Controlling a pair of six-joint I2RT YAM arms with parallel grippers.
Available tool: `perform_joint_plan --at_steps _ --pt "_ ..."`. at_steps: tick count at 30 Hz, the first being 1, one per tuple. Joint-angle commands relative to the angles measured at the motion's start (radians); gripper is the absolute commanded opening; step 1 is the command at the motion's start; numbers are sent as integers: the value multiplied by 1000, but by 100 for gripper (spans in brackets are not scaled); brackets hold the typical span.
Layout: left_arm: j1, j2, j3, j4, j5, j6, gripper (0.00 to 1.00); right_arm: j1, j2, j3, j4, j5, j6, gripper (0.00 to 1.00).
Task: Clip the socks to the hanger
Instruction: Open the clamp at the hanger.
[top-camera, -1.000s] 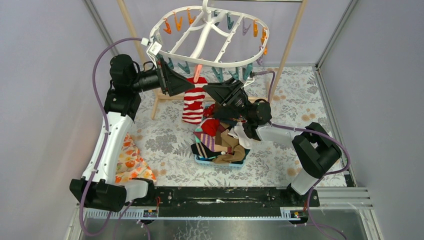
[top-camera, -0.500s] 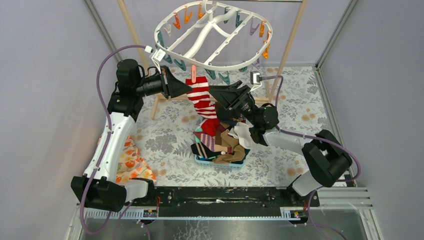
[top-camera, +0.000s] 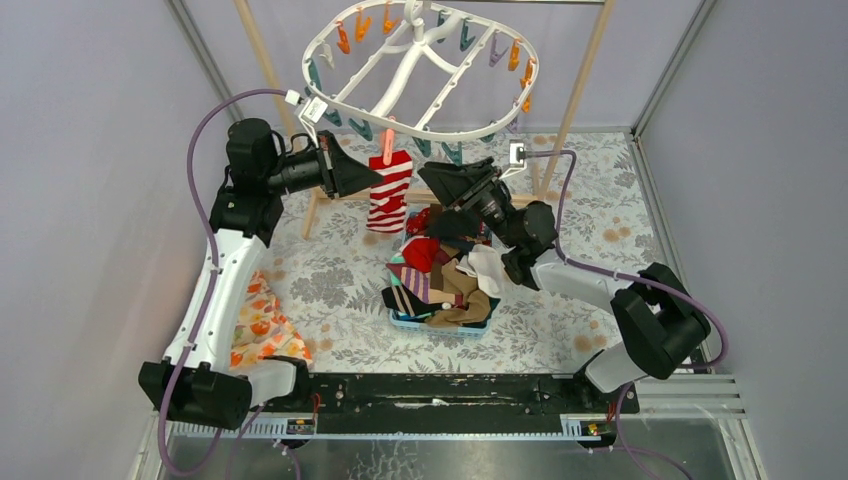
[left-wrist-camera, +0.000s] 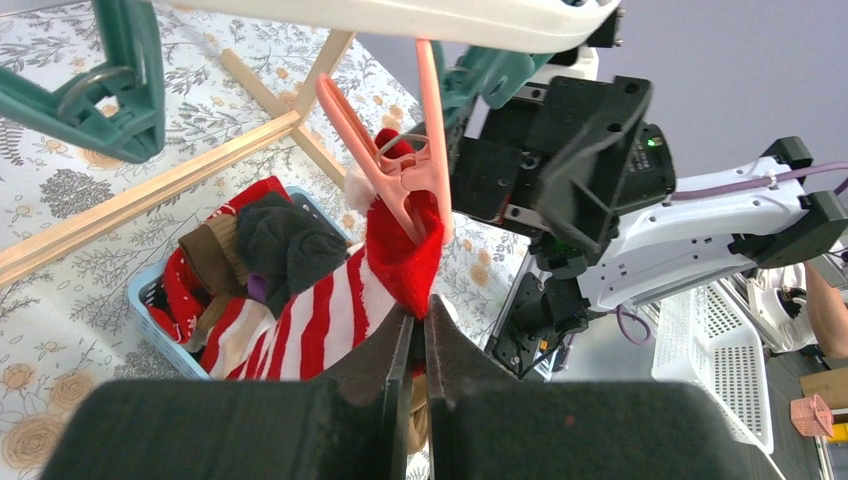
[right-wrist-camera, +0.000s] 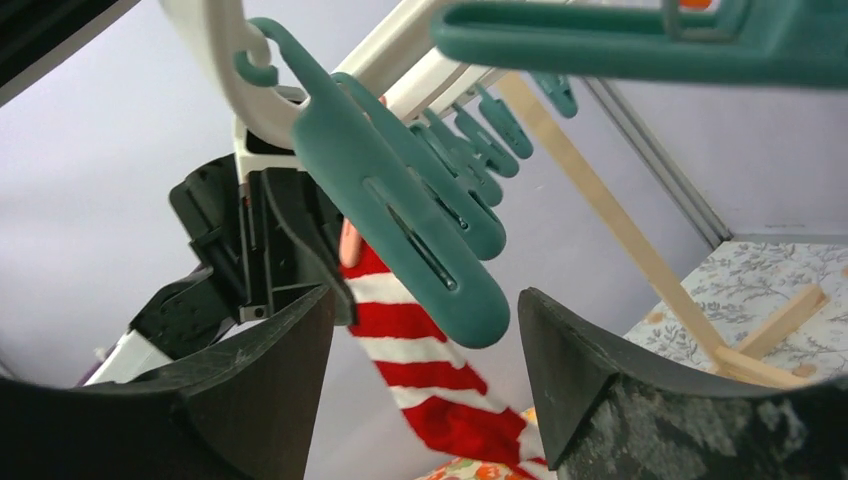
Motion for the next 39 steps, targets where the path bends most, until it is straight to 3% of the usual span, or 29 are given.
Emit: perform_joint_plan --at_steps 1,8,14,18,29,31,33,39 --pt "-5 -27 46 -8 25 -7 10 25 8 62 83 97 -98 72" --pt "-5 -31 60 -32 25 -2 11 47 -10 77 50 172 -244 64" --pt "-5 -36 76 -63 17 14 11 88 -66 71 -9 271 -414 47" --pt "-5 -38 76 -66 10 14 11 115 -107 85 -71 291 -518 44" --pt "-5 -43 85 -78 8 22 10 147 -105 144 -156 304 -613 27" --pt "-5 -45 89 -86 5 32 10 150 -99 146 -160 304 -615 32" --pt "-5 -47 94 -98 7 40 10 152 -91 141 -154 318 -615 45" --pt "-5 -57 104 -102 15 34 9 152 -74 138 -155 402 -649 60"
